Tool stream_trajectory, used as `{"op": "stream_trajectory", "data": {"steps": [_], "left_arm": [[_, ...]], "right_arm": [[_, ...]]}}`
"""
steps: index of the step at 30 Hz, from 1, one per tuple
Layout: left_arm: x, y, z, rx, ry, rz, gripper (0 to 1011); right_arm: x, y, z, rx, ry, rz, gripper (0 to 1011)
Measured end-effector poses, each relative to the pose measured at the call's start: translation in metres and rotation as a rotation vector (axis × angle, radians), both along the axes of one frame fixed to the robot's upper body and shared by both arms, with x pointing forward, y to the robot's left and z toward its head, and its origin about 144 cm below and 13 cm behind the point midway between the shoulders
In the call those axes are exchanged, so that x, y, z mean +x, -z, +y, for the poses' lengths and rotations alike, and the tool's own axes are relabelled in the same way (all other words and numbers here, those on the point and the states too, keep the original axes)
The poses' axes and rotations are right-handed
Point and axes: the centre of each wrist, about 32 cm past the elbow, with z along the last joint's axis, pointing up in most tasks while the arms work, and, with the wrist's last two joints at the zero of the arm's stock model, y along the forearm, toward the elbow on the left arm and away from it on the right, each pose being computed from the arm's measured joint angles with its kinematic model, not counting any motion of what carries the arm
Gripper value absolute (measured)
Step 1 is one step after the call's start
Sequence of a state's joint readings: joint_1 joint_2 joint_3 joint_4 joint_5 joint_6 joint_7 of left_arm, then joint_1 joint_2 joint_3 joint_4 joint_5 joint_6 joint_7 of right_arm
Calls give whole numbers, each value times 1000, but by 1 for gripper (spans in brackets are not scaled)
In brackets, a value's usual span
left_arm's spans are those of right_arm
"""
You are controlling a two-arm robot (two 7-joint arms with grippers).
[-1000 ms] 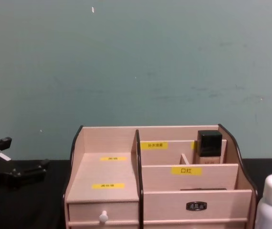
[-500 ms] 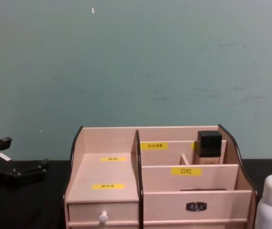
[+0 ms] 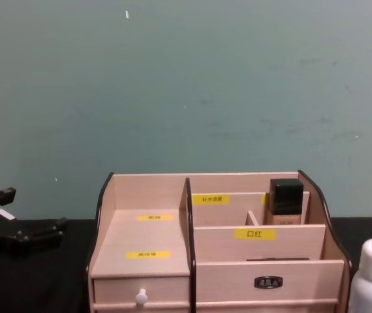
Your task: Pick up the facial cleanser and watermelon frost from the table and place them into the tiered storage box.
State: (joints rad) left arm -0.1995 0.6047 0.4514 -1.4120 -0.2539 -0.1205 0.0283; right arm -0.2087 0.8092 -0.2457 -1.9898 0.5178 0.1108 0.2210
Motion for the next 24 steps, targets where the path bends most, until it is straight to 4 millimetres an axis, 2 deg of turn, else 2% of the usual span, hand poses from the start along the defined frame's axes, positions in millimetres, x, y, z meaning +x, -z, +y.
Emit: {"op": "stream_trajectory", "data": {"steps": [6,24], "left_arm": [[0,0,0,0,0,0,1010],[0,0,0,0,0,0,1010]], "right_arm": [[1,7,0,-39,22,49,1003],[21,35,4,-32,23,128,1002]]}}
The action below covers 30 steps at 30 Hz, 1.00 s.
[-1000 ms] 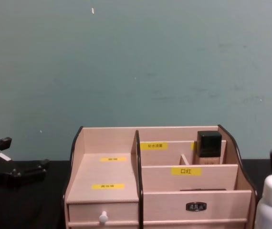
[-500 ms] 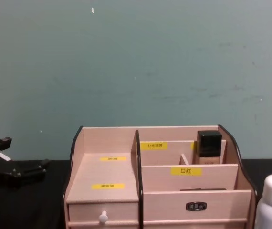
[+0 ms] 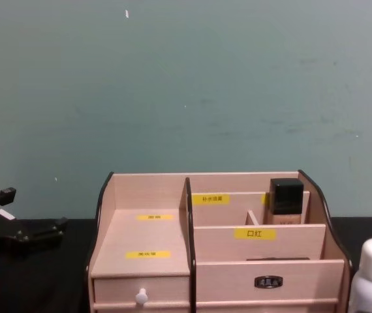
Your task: Pick up the facial cleanser and watermelon frost from the table and place them into the tiered storage box.
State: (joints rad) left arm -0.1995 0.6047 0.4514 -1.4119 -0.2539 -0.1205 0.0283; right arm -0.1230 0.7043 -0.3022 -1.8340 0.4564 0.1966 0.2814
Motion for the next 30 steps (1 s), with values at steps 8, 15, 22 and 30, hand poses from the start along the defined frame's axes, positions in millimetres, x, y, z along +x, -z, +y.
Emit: {"op": "stream_trajectory", "data": {"steps": [8,15,22,30], "left_arm": [[0,0,0,0,0,0,1010],[0,0,0,0,0,0,1010],[0,0,0,0,0,0,1010],[0,0,0,0,0,0,1010]], "right_arm": [[10,8,0,3,-5,0,1003],[17,9,1,14,-16,-10,1002],[26,10,3,20,-25,-17,1002],[30,11,5,25,-35,-13,1003]]}}
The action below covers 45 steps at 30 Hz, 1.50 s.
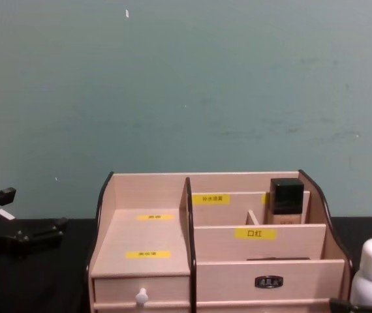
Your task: Pick up the facial cleanser and watermelon frost from the table and place them into the tiered storage box.
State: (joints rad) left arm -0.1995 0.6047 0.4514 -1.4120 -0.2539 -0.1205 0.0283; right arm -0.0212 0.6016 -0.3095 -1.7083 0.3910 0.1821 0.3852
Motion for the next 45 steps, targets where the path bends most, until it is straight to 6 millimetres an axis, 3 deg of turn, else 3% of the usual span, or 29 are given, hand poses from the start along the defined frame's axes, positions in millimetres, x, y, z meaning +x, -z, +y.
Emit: {"op": "stream_trajectory", "data": {"steps": [10,15,25,45], "left_arm": [[0,0,0,0,0,0,1010],[0,0,0,0,0,0,1010],[0,0,0,0,0,0,1010],[0,0,0,0,0,0,1010]], "right_arm": [[-1,0,0,-2,1,0,995],[-1,0,0,-2,1,0,904],[-1,0,0,-2,2,0,606],[-1,-2,0,6,-6,-7,594]]}}
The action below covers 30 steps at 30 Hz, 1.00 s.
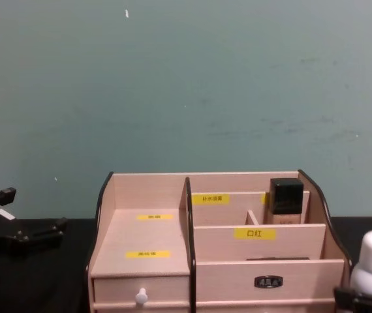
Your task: Pick up the facial cleanser and watermelon frost from the table and place them into the tiered storage box.
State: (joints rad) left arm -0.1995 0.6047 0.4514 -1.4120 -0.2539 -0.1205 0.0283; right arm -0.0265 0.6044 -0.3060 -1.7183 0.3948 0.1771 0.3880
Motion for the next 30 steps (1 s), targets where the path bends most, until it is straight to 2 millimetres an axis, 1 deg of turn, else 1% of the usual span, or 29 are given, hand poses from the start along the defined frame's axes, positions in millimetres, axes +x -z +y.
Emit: {"op": "stream_trajectory", "data": {"steps": [8,9,12,15,21,25,30], "left_arm": [[0,0,0,0,0,0,1010],[0,0,0,0,0,0,1010],[0,0,0,0,0,0,1010],[0,0,0,0,0,0,1010],[0,0,0,0,0,0,1010],[0,0,0,0,0,0,1010],[0,0,0,0,0,0,1009]], "right_arm": [[-2,-22,11,6,-61,-62,594],[-2,-22,11,6,-61,-62,594],[-1,-34,18,5,-92,-90,594],[1,-41,22,2,-105,-105,594],[12,-61,34,-7,-130,-152,594],[19,-69,40,-7,-137,-174,594],[35,-79,51,-1,-142,-204,594]]}}
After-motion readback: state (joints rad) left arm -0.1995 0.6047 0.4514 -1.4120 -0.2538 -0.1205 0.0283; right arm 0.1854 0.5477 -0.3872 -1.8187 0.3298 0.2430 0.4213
